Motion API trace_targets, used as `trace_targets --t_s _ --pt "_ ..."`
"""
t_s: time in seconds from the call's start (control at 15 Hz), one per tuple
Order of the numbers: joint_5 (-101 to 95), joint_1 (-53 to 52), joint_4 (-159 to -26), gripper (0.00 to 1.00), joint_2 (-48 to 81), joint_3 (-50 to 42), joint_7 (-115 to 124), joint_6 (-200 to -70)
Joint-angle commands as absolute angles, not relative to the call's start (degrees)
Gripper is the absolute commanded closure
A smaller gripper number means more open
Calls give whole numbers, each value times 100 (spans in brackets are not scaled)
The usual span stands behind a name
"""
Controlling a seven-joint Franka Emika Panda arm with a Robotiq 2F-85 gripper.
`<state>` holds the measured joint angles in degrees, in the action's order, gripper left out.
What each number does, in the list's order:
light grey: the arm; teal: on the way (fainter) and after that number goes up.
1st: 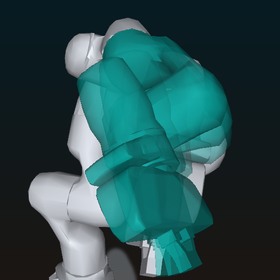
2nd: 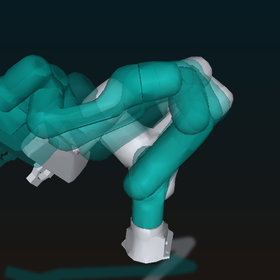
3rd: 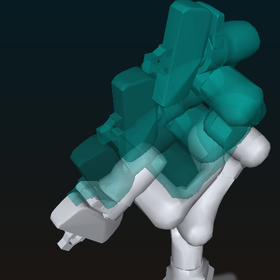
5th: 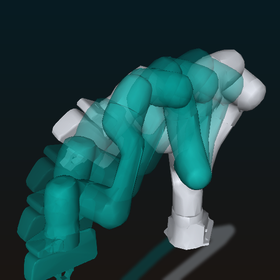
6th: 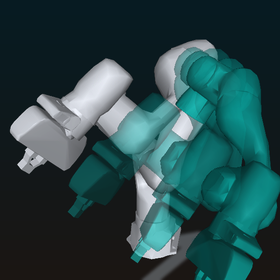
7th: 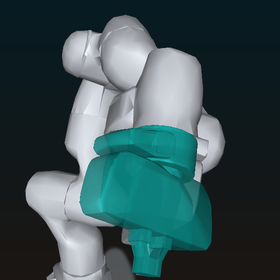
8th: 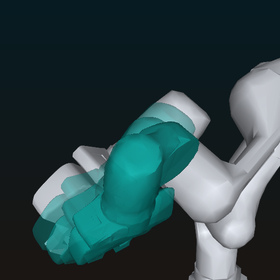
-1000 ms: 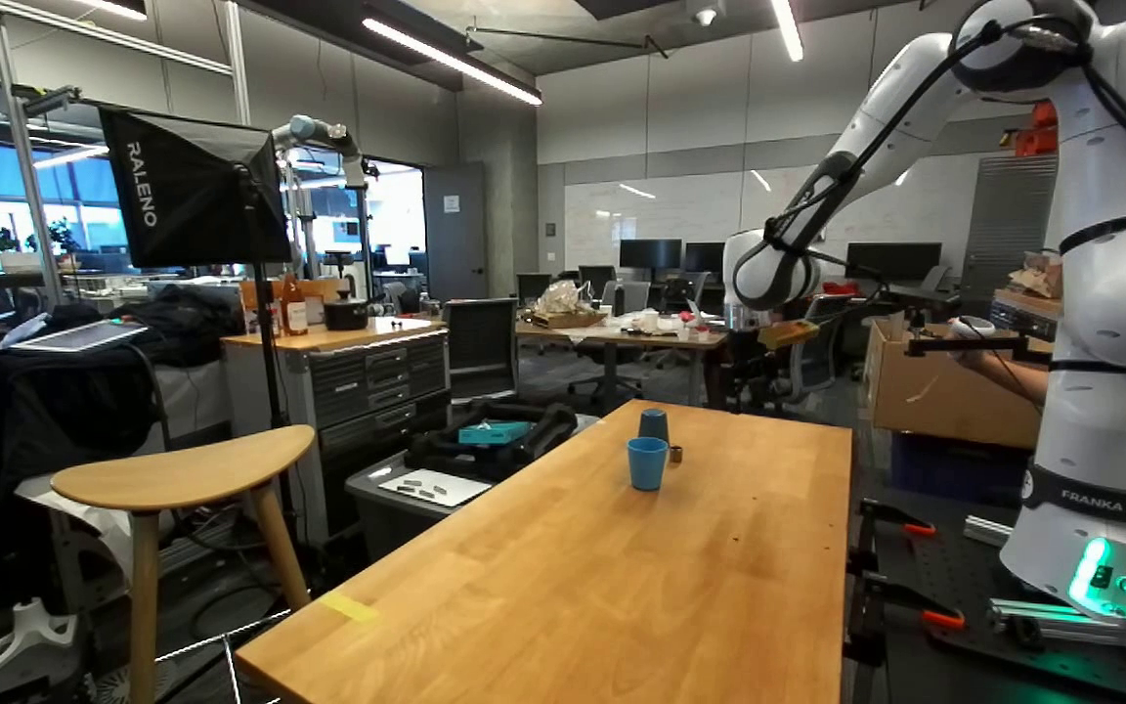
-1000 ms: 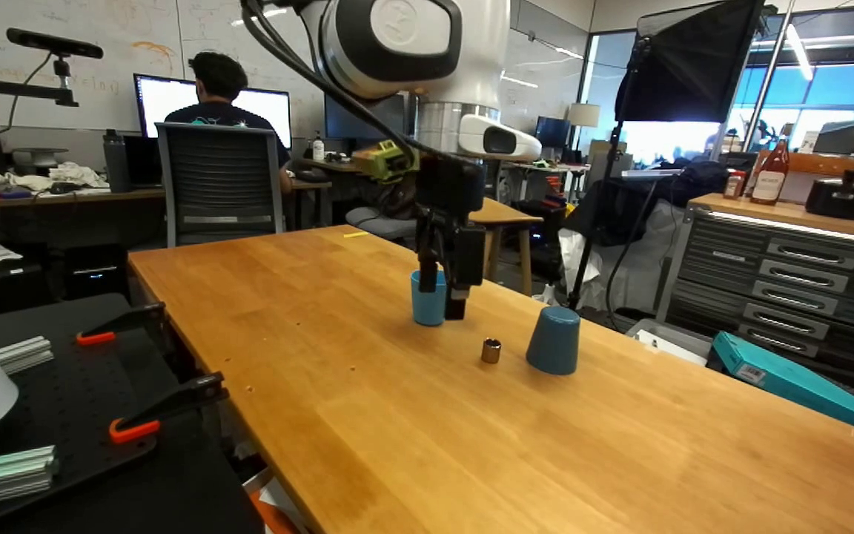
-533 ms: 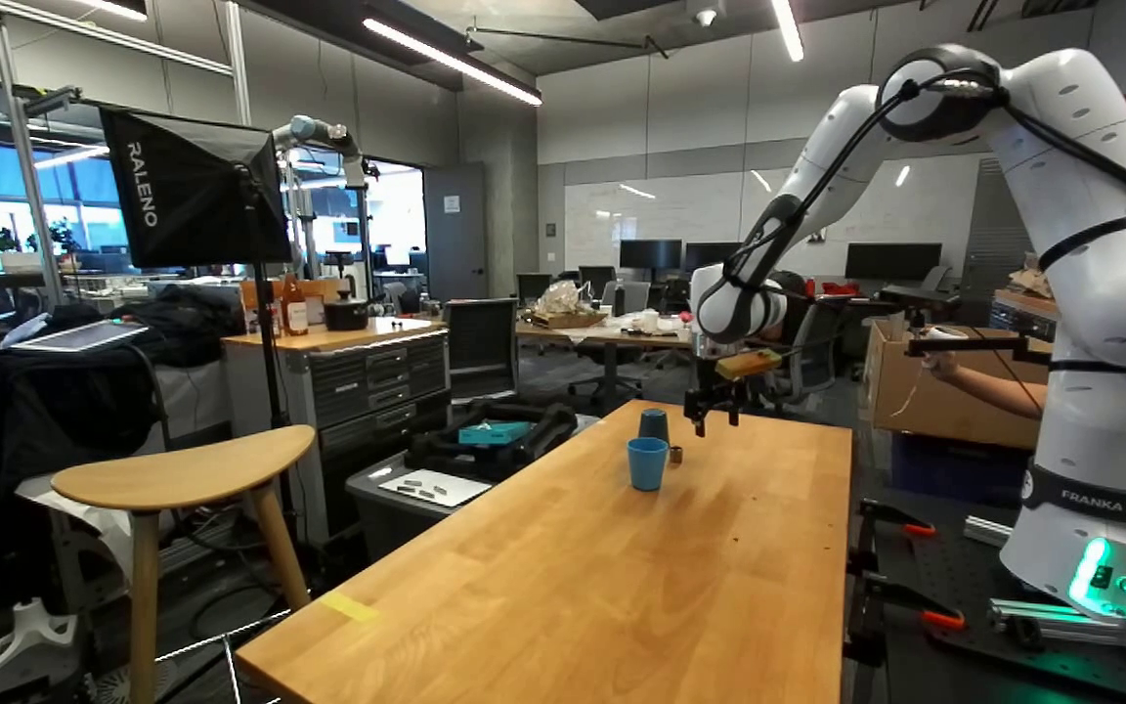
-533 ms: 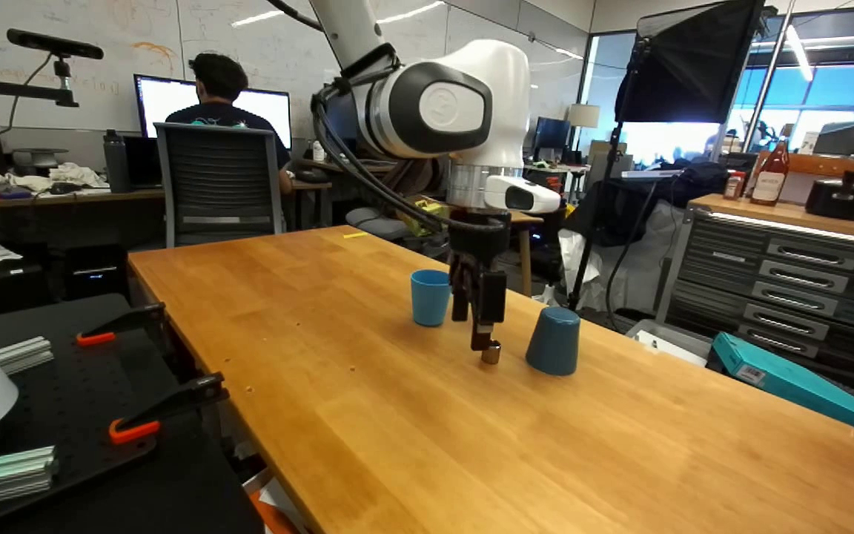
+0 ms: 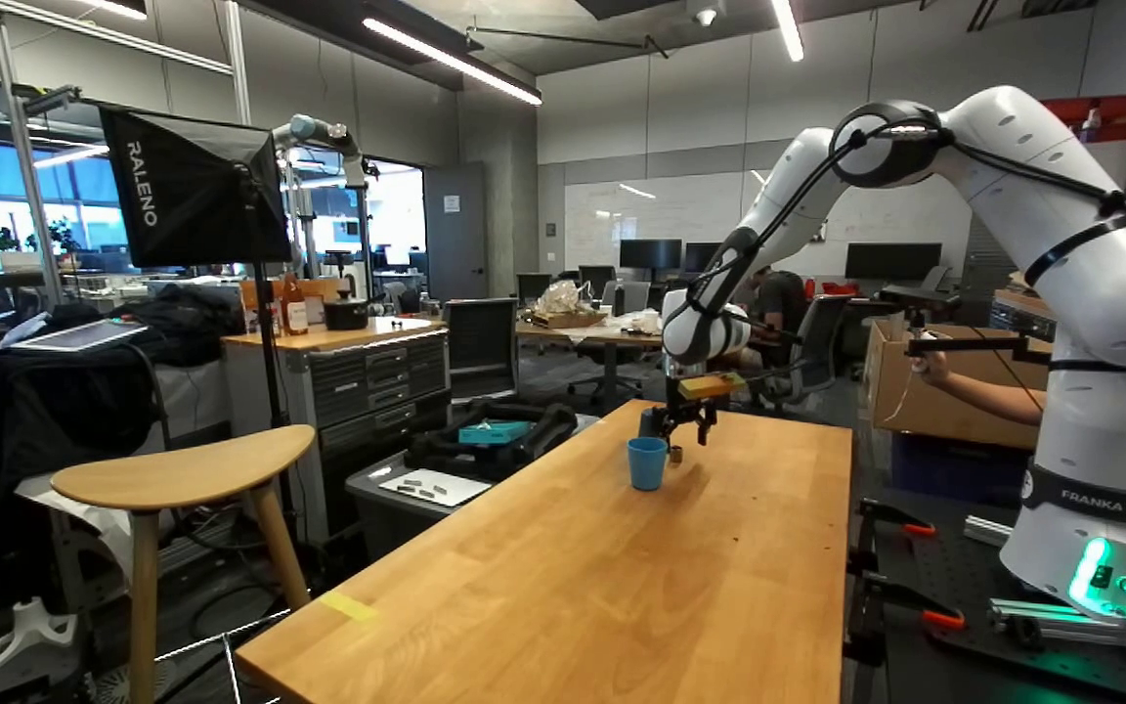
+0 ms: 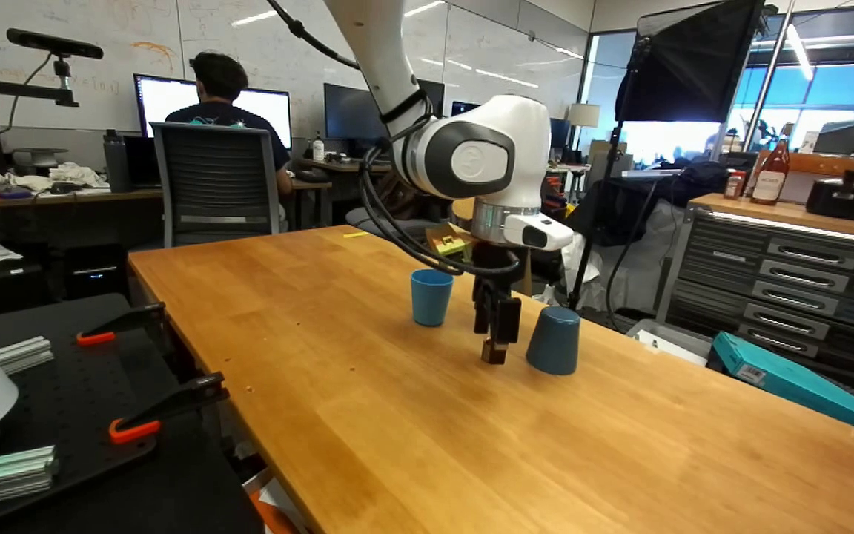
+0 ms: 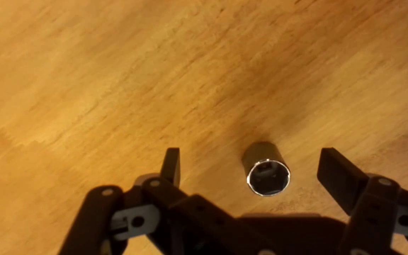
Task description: Pick the silver object on the table and put it in the blue cup
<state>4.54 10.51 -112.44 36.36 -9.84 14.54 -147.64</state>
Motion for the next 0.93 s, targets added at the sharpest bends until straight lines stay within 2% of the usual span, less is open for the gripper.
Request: trace_targets --t_s 0.0,0.07,0.2,0.67,0.73,0.87 --pt "693 1089 -10626 0 4101 -946 1475 -14751" --pt "726 1068 -10684 25 4111 -931 1485 -14868" --pt "778 1057 -10801 34 4053 -891 1458 -14895" --pt "1034 1150 -10847 89 3943 -802 1386 -14734" --pt "1046 1152 -10846 93 3927 -809 1384 -14731" --pt "1032 1153 -10880 91 3836 -801 1346 -14629"
